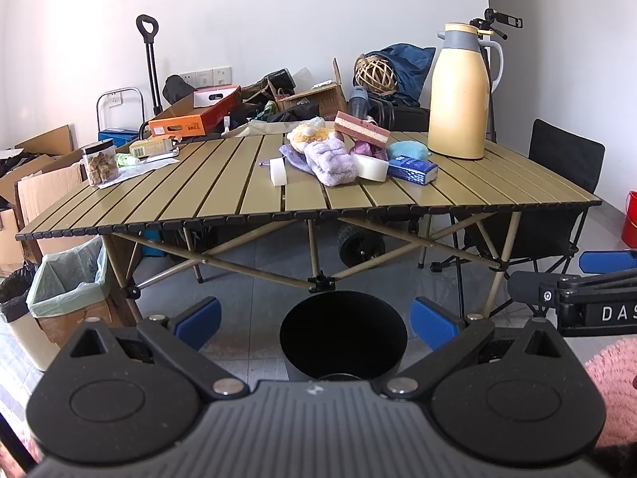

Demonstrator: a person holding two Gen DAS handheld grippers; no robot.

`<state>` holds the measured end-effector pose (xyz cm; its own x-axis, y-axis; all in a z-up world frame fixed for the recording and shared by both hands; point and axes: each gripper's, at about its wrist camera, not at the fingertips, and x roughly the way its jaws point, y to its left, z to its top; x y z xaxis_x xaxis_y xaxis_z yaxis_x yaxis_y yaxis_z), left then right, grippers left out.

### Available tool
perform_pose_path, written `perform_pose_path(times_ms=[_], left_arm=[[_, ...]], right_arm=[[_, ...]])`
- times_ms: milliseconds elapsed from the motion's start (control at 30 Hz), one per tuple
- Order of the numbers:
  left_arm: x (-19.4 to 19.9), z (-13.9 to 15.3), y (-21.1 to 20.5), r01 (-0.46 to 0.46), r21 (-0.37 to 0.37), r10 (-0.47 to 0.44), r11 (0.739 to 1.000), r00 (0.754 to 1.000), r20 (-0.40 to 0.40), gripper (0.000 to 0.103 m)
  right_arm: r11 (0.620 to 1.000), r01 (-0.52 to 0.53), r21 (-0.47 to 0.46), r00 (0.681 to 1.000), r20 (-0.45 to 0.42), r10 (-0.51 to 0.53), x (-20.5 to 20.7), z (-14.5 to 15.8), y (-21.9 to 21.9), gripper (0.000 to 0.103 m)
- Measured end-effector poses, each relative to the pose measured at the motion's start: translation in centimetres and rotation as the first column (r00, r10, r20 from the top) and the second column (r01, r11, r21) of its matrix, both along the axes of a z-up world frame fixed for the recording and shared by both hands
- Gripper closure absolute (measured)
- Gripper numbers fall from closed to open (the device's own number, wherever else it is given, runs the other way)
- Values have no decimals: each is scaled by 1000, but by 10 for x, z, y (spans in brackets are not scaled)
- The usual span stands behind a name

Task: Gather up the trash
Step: 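Move both tools toward the table items, right tool toward the blue tissue pack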

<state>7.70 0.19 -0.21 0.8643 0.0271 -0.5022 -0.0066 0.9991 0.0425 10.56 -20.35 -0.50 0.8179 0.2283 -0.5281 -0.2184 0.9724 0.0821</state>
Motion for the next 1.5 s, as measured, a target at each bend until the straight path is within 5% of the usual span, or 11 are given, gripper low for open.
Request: perform_pose_path(times_ms=[1000, 1500], left_arm=[[124, 34, 22, -70, -48, 76, 996, 988, 134, 0], [207, 35, 38, -132, -86, 142, 988, 982, 126, 0]], right_arm=[[998, 27, 57, 994, 108, -33, 136, 9, 15, 0], [995, 72, 63, 982, 170, -81, 218, 26, 21, 0]])
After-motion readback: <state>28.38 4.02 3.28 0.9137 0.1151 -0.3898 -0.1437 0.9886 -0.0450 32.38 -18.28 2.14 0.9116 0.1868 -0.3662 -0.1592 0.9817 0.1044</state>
